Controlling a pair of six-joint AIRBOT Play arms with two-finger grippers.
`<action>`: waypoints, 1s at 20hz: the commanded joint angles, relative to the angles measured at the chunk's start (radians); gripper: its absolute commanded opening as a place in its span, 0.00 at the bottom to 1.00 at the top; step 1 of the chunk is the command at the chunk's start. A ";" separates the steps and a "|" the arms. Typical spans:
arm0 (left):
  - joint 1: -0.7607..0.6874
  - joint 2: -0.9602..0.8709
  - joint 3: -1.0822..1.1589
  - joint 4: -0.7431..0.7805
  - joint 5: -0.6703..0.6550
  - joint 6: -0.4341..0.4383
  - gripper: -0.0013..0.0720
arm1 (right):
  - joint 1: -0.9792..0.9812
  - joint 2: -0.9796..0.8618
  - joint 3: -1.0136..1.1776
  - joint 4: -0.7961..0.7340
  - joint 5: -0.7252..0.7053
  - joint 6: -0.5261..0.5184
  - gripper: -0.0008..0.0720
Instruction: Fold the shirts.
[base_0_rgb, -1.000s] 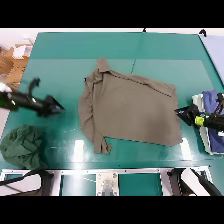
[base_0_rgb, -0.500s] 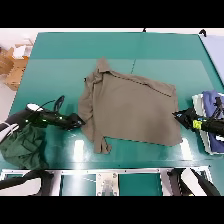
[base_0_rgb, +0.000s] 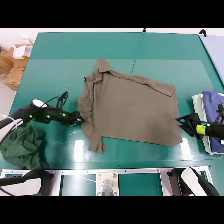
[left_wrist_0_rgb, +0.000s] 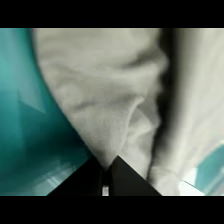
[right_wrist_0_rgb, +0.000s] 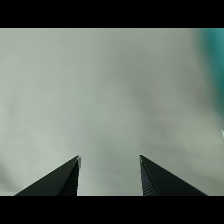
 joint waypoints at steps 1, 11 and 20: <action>0.049 0.000 0.065 0.040 -0.086 -0.026 0.05 | -0.124 0.000 0.000 -0.265 0.034 0.193 0.61; 0.082 0.000 0.066 0.037 -0.130 0.027 0.05 | -0.150 -0.155 -0.151 -0.130 -0.076 0.022 0.59; 0.082 0.000 0.066 0.037 -0.145 0.026 0.05 | -0.151 -0.251 -0.129 -0.033 0.048 -0.083 0.49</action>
